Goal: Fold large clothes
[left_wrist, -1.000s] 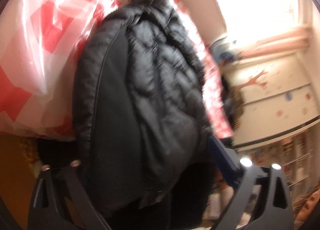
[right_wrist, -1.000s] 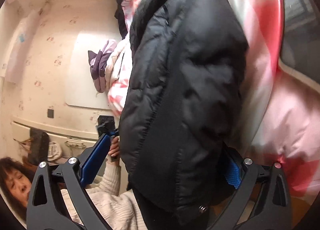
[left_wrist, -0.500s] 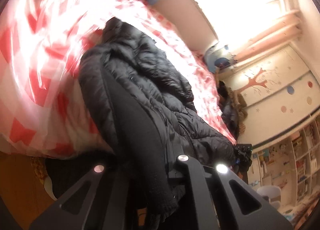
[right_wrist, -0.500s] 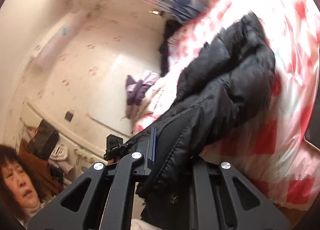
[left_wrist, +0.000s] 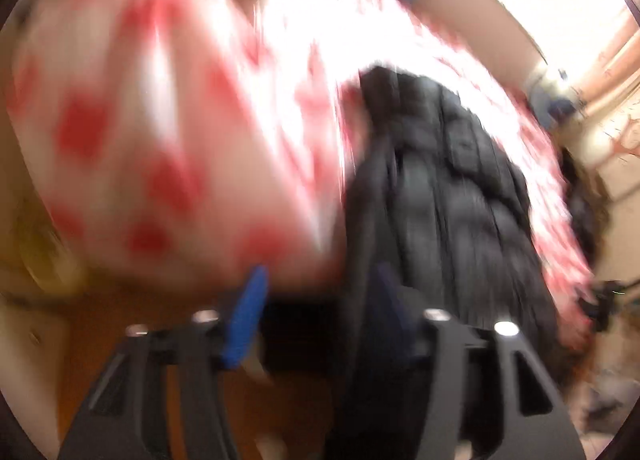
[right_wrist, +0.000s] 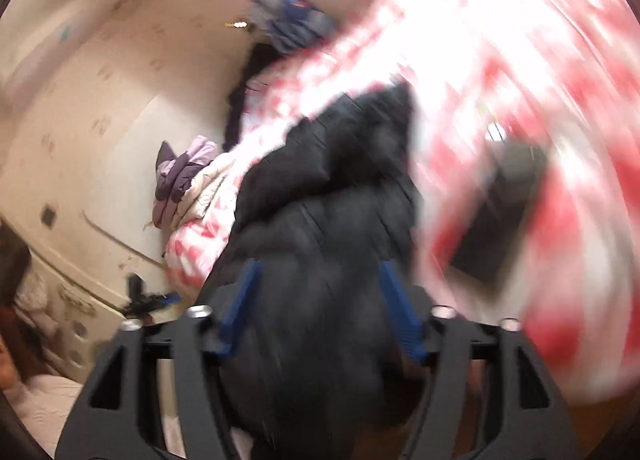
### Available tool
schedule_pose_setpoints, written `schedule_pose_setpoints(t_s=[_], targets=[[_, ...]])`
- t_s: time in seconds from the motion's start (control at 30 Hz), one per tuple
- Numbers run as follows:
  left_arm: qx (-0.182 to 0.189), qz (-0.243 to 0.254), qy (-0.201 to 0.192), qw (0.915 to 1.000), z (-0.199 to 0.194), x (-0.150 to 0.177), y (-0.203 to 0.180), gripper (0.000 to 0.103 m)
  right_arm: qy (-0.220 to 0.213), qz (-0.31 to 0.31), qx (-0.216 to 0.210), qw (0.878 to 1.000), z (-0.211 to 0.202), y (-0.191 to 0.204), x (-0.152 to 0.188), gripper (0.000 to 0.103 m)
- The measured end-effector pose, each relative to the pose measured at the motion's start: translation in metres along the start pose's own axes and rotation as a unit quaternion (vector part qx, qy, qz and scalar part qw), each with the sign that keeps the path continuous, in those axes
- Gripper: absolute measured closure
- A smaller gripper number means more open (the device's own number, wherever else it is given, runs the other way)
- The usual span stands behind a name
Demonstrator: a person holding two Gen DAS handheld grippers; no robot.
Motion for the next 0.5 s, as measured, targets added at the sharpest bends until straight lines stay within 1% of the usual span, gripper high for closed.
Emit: schedule_pose_setpoints(t_s=[0.03, 0.07, 0.1, 0.13, 0.2, 0.23, 0.27, 0.3, 0.33, 0.37, 0.4, 0.43, 0.47, 0.5], targets=[[0.0, 0.039, -0.04, 0.9985, 0.002, -0.028, -0.024, 0.026, -0.007, -0.025, -0.001, 1.0, 0.017, 0.017, -0.019, 0.019], [0.014, 0.061, -0.06, 0.9963, 0.009, -0.045, -0.041, 0.024, -0.009, -0.048, -0.003, 0.999, 0.042, 0.036, -0.041, 0.016], [0.04, 0.086, -0.08, 0.9923, 0.023, -0.066, -0.067, 0.024, -0.001, -0.065, -0.001, 0.998, 0.074, 0.051, -0.06, 0.016], [0.066, 0.099, -0.09, 0.9888, 0.042, -0.084, -0.092, 0.023, 0.012, -0.077, 0.009, 0.997, 0.109, 0.06, -0.077, 0.016], [0.1, 0.105, -0.087, 0.9855, 0.081, -0.108, -0.122, 0.023, 0.032, -0.09, 0.026, 0.995, 0.166, 0.07, -0.097, 0.016], [0.116, 0.104, -0.08, 0.9845, 0.113, -0.122, -0.138, 0.023, 0.046, -0.091, 0.034, 0.994, 0.196, 0.069, -0.106, 0.016], [0.123, 0.101, -0.075, 0.9844, 0.136, -0.129, -0.144, 0.023, 0.056, -0.09, 0.05, 0.993, 0.221, 0.065, -0.114, 0.016], [0.125, 0.098, -0.069, 0.9849, 0.157, -0.136, -0.148, 0.023, 0.063, -0.092, 0.088, 0.99, 0.243, 0.052, -0.119, 0.016], [0.118, 0.098, -0.059, 0.9863, 0.186, -0.144, -0.152, 0.023, 0.071, -0.089, 0.123, 0.986, 0.259, 0.037, -0.119, 0.018], [0.11, 0.095, -0.046, 0.9882, 0.214, -0.15, -0.152, 0.023, 0.083, -0.071, 0.157, 0.981, 0.277, 0.012, -0.12, 0.027], [0.098, 0.09, -0.025, 0.9908, 0.238, -0.151, -0.148, 0.023, 0.089, -0.05, 0.167, 0.981, 0.287, -0.009, -0.12, 0.029], [0.075, 0.082, 0.011, 0.9938, 0.267, -0.15, -0.137, 0.023, 0.092, -0.027, 0.162, 0.982, 0.292, -0.025, -0.118, 0.032], [0.064, 0.075, 0.039, 0.9943, 0.289, -0.142, -0.126, 0.023, 0.092, -0.012, 0.161, 0.982, 0.294, -0.036, -0.116, 0.035], [0.063, 0.068, 0.055, 0.9942, 0.303, -0.137, -0.117, 0.023, 0.094, -0.01, 0.159, 0.983, 0.292, -0.038, -0.116, 0.035]])
Point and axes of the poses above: each gripper's, at about its wrist camera, not at the fingertips, and z roughly the way its jaws point, y to its left, x to its underside, the point moved 6 cm from there along z, roughly the way its jaws point, and after that the axes turned 11 degrees about x, right-handed, at the moved point
